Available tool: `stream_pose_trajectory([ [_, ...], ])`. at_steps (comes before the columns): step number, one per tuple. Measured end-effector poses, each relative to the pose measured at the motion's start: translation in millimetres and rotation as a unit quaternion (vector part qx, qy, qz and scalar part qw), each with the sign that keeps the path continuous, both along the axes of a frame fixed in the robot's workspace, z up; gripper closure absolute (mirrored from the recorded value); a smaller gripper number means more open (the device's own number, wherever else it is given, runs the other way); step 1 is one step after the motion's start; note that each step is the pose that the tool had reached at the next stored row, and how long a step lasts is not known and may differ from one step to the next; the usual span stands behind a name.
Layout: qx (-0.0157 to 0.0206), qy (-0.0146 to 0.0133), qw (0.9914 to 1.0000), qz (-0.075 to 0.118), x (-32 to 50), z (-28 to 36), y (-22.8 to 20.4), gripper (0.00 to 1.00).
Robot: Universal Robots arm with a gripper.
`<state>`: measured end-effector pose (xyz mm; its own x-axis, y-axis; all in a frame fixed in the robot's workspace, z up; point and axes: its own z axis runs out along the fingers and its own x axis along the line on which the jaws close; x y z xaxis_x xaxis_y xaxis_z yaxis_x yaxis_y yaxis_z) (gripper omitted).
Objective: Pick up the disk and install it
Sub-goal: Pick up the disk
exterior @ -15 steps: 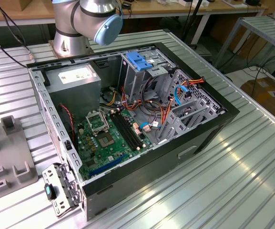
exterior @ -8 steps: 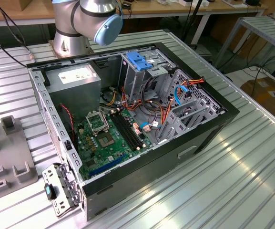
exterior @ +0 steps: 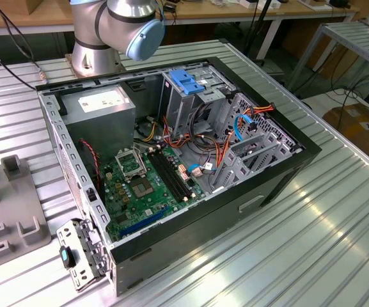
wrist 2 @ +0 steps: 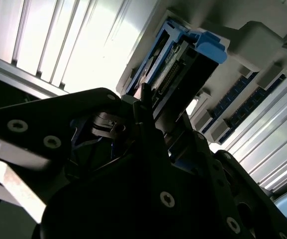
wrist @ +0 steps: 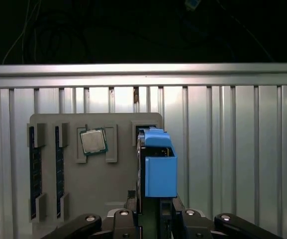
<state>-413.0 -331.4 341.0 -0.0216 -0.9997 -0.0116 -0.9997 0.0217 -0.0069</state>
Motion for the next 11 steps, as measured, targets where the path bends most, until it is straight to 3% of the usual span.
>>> stream_pose_trajectory([
  [11, 0.0000, -0.0001, 1.00000, 0.000, 0.0, 18.7, 0.0, 0.65],
])
